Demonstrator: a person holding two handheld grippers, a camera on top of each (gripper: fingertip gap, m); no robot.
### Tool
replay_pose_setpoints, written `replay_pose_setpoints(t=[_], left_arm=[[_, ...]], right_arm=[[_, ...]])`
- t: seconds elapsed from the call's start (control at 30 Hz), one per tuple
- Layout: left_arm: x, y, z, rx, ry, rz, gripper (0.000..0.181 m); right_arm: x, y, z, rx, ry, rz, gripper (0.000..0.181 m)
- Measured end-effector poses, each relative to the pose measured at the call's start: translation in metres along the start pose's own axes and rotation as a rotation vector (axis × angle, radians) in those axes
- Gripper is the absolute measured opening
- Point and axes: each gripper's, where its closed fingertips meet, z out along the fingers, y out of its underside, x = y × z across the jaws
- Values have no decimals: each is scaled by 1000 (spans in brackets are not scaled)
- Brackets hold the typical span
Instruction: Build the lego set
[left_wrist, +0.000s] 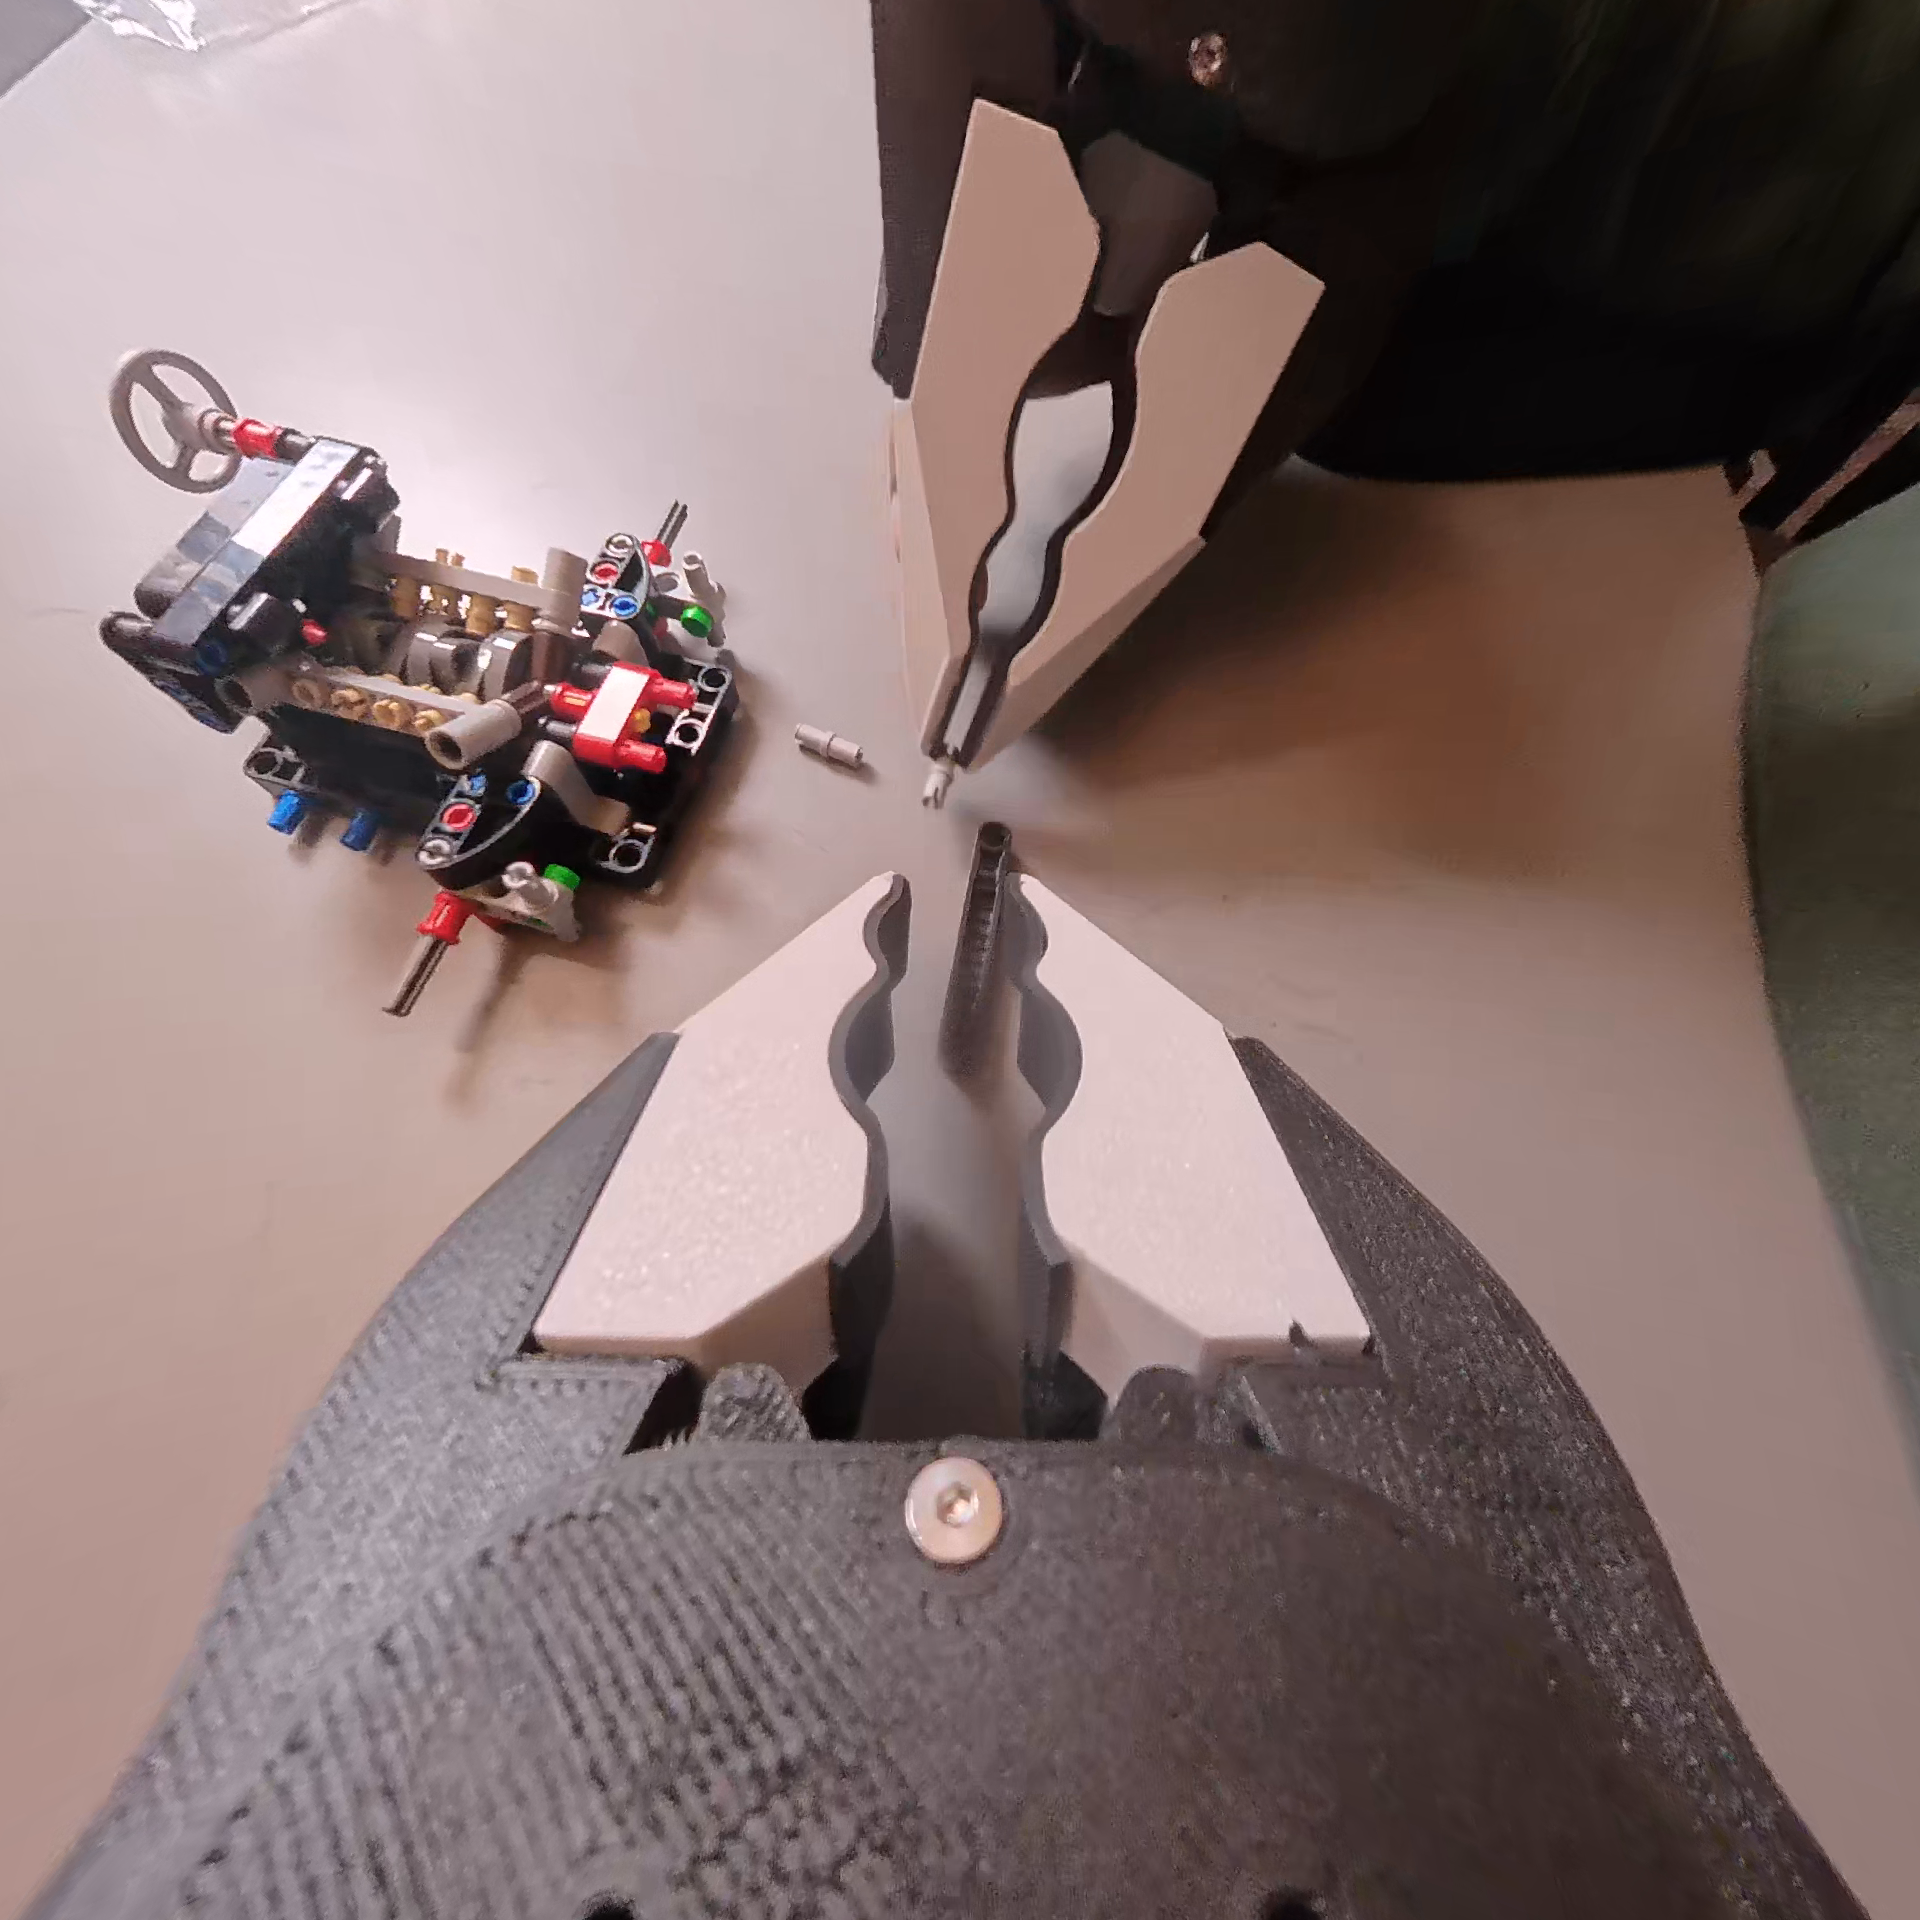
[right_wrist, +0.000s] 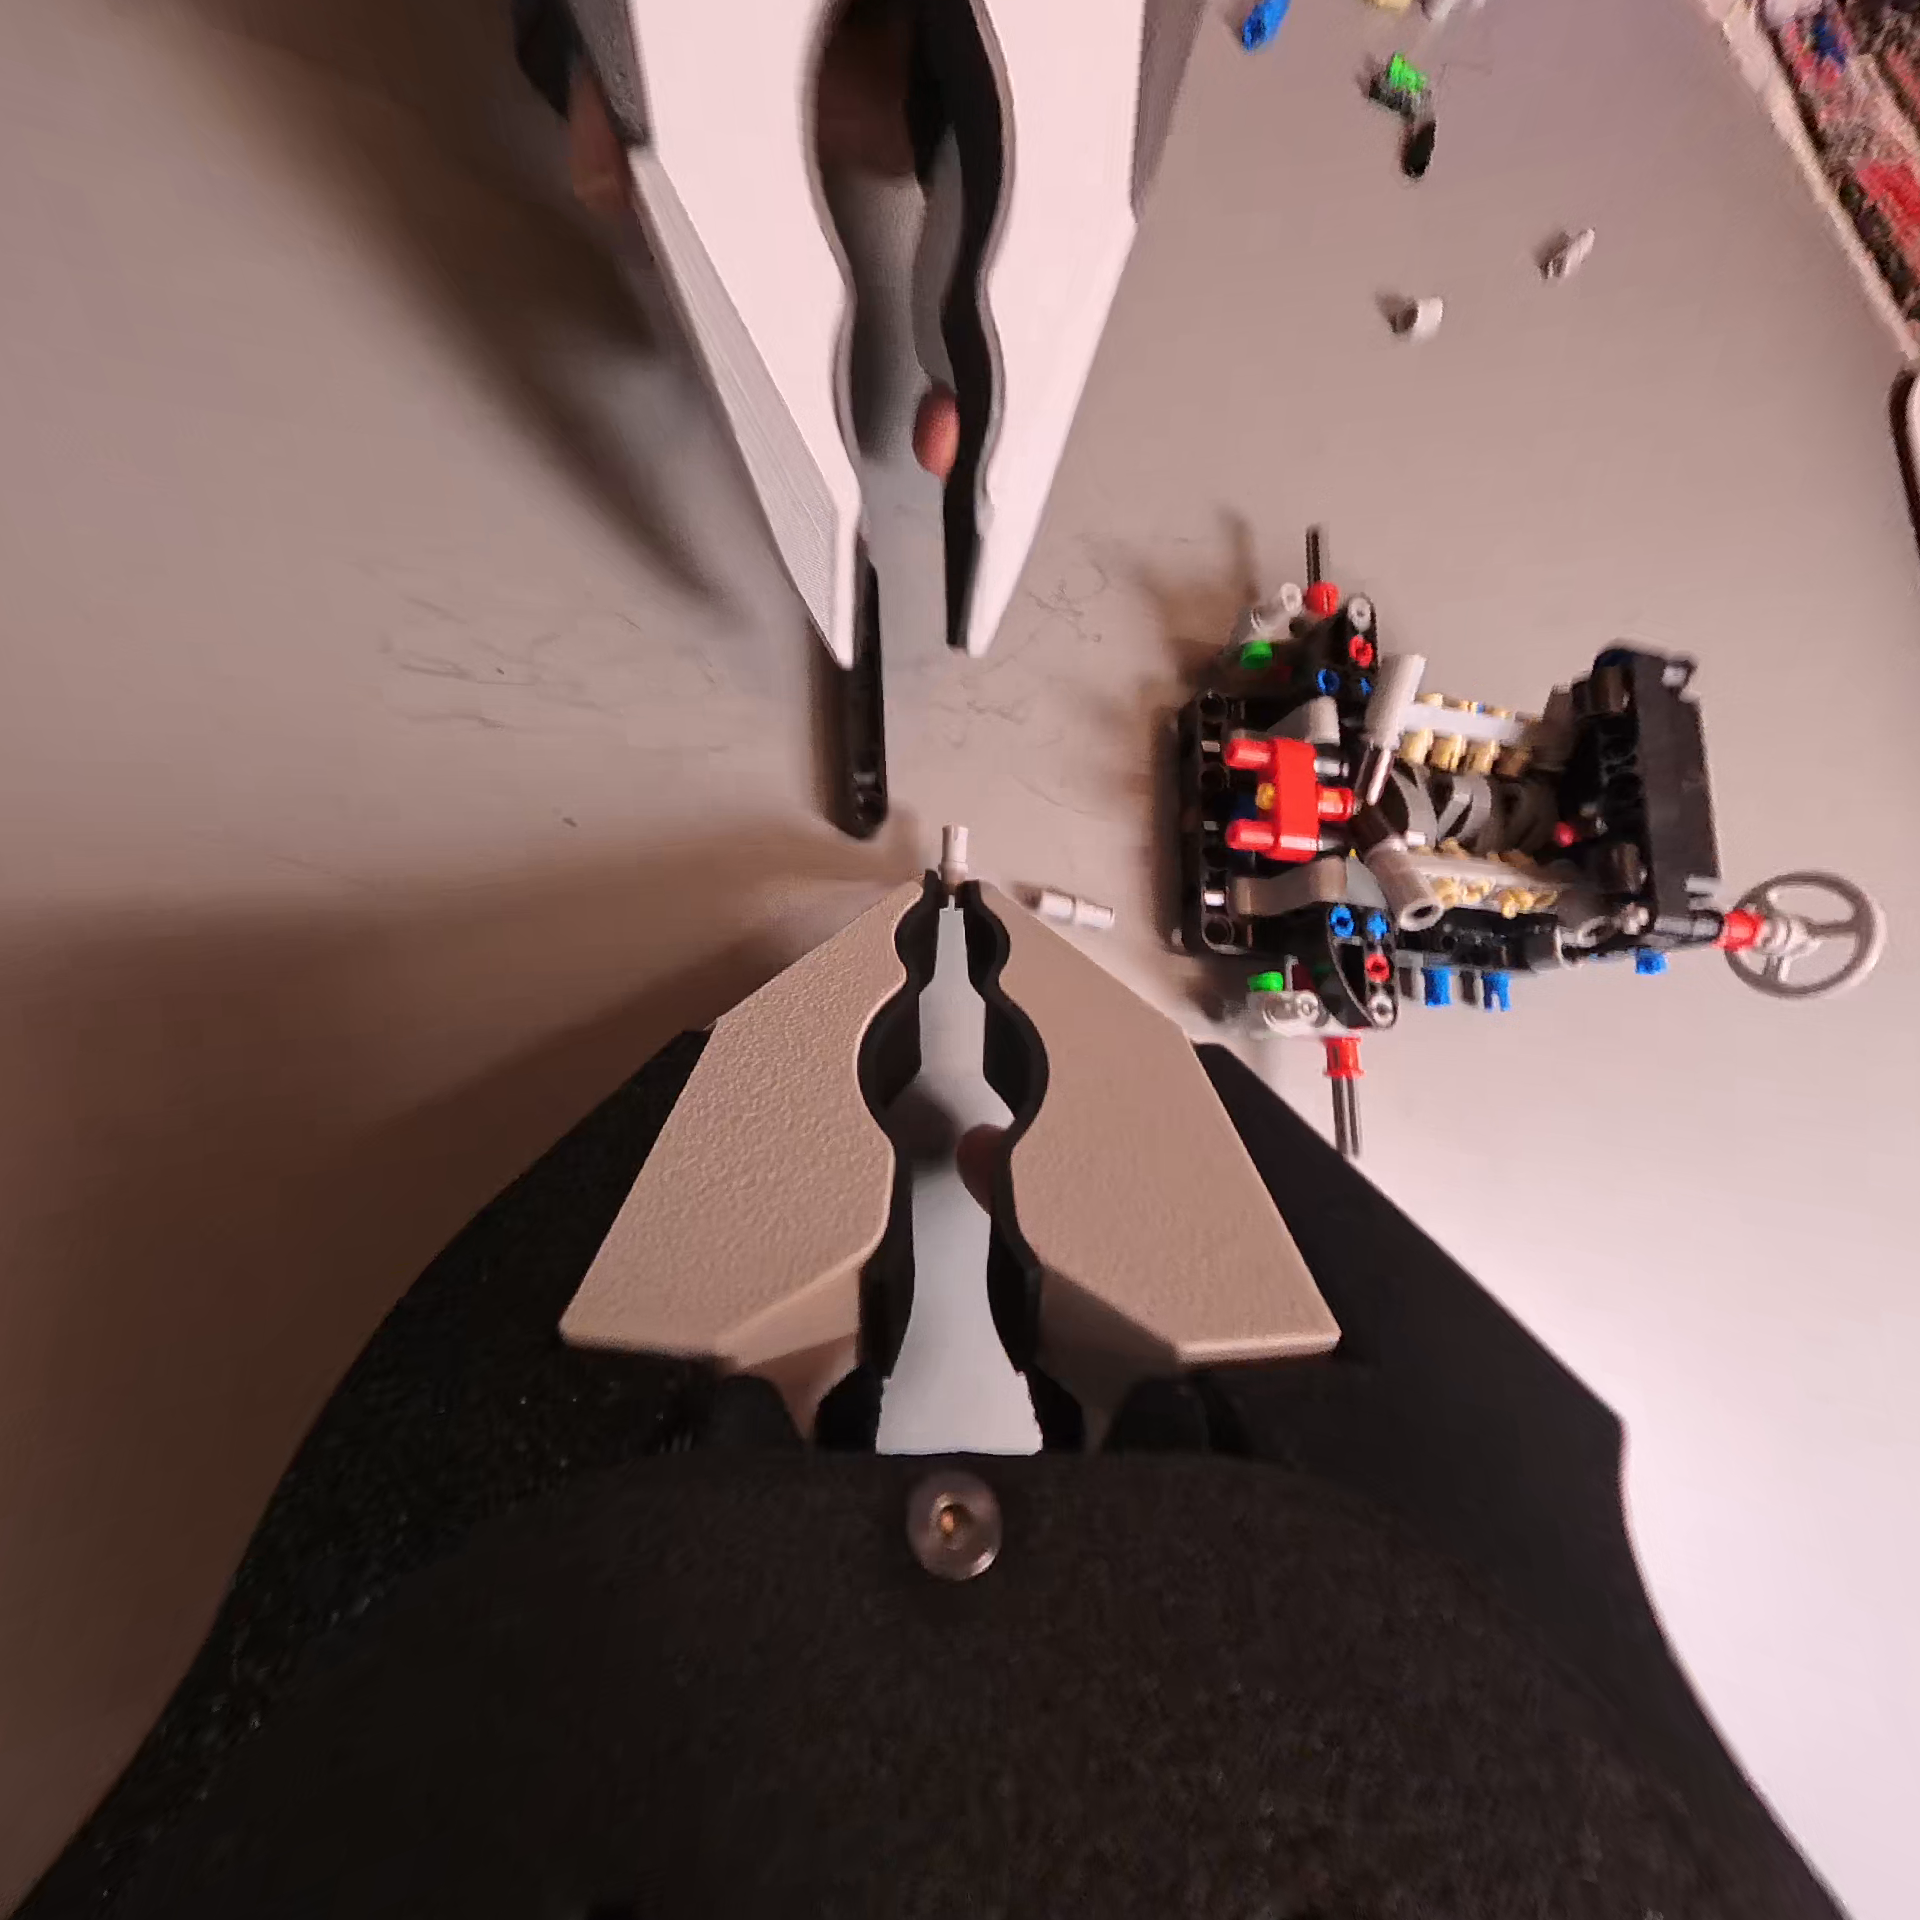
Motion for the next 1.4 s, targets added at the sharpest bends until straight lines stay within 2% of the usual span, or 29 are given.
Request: replay_pose_setpoints(t=[0.2, 0.47, 0.53, 0.7, 0.83, 1.03, 1.4], left_arm=[[13, -14, 0, 77, 124, -155, 16], [22, -13, 1, 72, 178, -158, 3], [23, -18, -2, 99, 203, -170, 3], [29, -38, -16, 242, 277, -180, 3], [25, -50, -25, 324, 257, -156, 3], [29, -55, -28, 357, 250, -114, 3], [27, -55, -27, 351, 207, -87, 4]], right_arm=[[-12, -31, -11, 113, 23, -123, 3], [-22, -38, -13, 127, 8, -167, 3], [-21, -44, -18, 177, -6, -136, 2], [-18, -69, -42, 413, -92, 16, 0], [-12, -71, -50, 477, -135, 104, 13], [-14, -79, -52, 524, -172, 147, 7], [-12, -77, -48, 507, -190, 188, 4]])
